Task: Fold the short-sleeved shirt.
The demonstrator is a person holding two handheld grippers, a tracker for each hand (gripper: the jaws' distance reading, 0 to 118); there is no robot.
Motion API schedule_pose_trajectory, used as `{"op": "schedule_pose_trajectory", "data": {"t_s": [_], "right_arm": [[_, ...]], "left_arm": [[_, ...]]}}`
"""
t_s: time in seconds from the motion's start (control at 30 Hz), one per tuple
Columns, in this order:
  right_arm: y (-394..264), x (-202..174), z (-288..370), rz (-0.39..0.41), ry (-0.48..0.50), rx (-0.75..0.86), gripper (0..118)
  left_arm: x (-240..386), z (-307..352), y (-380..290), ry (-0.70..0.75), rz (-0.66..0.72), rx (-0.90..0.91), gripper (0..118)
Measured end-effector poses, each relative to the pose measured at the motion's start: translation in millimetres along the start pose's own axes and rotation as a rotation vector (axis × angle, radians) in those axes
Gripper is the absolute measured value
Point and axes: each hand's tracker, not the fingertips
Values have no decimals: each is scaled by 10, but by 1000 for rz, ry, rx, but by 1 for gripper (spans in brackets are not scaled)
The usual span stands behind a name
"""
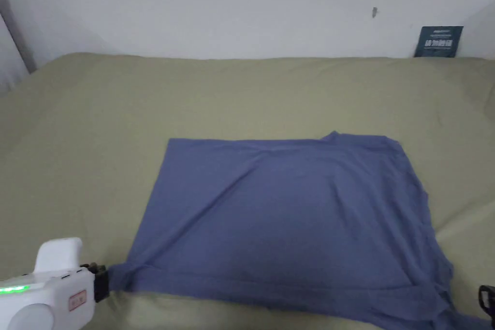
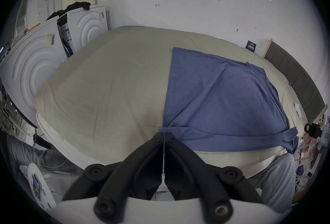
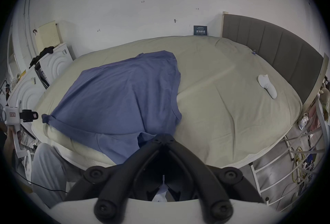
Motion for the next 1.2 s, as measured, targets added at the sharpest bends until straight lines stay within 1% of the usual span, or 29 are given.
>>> {"op": "schedule_pose_trajectory", "data": {"t_s": [0.1, 0.13, 0.17, 0.2, 0.23, 0.27, 0.3, 0.33, 0.43, 0.47, 0.5, 0.53, 0.57, 0.6, 0.63, 0.67, 0.7, 0.73, 0.77, 0.8, 0.83, 0.87, 0.9, 0.97, 1.0, 1.03, 1.1, 1.17, 1.2], "right_arm": [[1, -20, 6, -6, 4, 5, 2], [25, -67, 38, -1, 10, 3, 2], [24, -101, 50, -1, 18, 4, 2], [22, -135, 54, 4, 19, 4, 2], [19, -166, 55, 12, 18, 4, 2], [33, -151, 46, 17, 27, 0, 2], [43, -150, 34, 25, 33, -6, 2], [44, -165, 23, 29, 31, -9, 2], [55, -129, -19, 36, 38, -27, 2], [51, -130, -27, 36, 25, -29, 2], [50, -124, -29, 39, 21, -37, 2], [46, -86, -39, 34, 21, -46, 2], [39, -64, -39, 32, 18, -51, 2], [31, -58, -32, 34, 14, -56, 2], [21, -54, -24, 37, 9, -59, 2], [-13, 24, -61, 36, 8, -66, 2], [-21, 63, -69, 29, 5, -77, 14], [-18, 90, -72, 16, 19, -95, 43], [-20, 107, -93, -1, 27, -130, 84], [-35, 104, -129, -2, 28, -162, 118], [-93, 92, -146, -19, 66, -83, 115], [-154, 92, -196, 1, 48, -144, 113], [-195, 88, -274, 16, 35, -194, 114], [-230, 52, -288, 33, 41, -236, 113], [-273, 39, -353, 50, 47, -260, 111], [-295, 24, -428, 66, 47, -277, 107], [-242, -10, -556, 86, 52, -281, 92], [-238, -24, -744, 104, 38, -313, 83], [-239, -48, -804, 120, 36, -337, 68]], "left_arm": [[-49, -37, -26, -15, 14, -21, 0], [-52, -48, -30, -13, 16, -23, 12], [-54, -63, -28, -15, 12, -24, 44], [-83, -120, -21, 0, 1, -32, 102], [-98, -179, -16, 12, -6, -47, 118], [-107, -264, -10, 12, -10, -70, 117], [-87, -276, -6, -6, -5, -18, 117], [-109, -390, 31, 18, -7, -65, 117], [-119, -706, 95, 53, -26, -92, 117], [-107, -787, 91, 50, -32, -135, 116], [-100, -848, 82, 56, -23, -145, 114], [-90, -875, 73, 59, -23, -149, 103], [-76, -882, 67, 51, -27, -149, 82], [-63, -881, 59, 21, -21, -151, 39], [-36, -855, 57, -10, 12, -136, 20], [9, -831, 61, -3, -3, -145, 9], [51, -821, 56, 31, -57, -136, 8], [71, -798, 36, 14, -83, -123, 7], [73, -794, 30, 5, -72, -151, 7], [72, -784, 19, 6, -70, -147, 7], [66, -779, 18, 12, -78, -143, 7], [152, -680, 16, 44, -104, -120, 7], [239, -583, 2, 35, -85, -123, 7], [329, -505, -24, 30, -65, -125, 7], [203, -567, 54, -2, -28, -153, 7], [190, -569, 72, -3, -24, -153, 7], [224, -546, 76, 0, -22, -155, 7], [181, -584, 97, -3, -13, -165, 7], [187, -577, 102, -1, -13, -166, 7]]}}
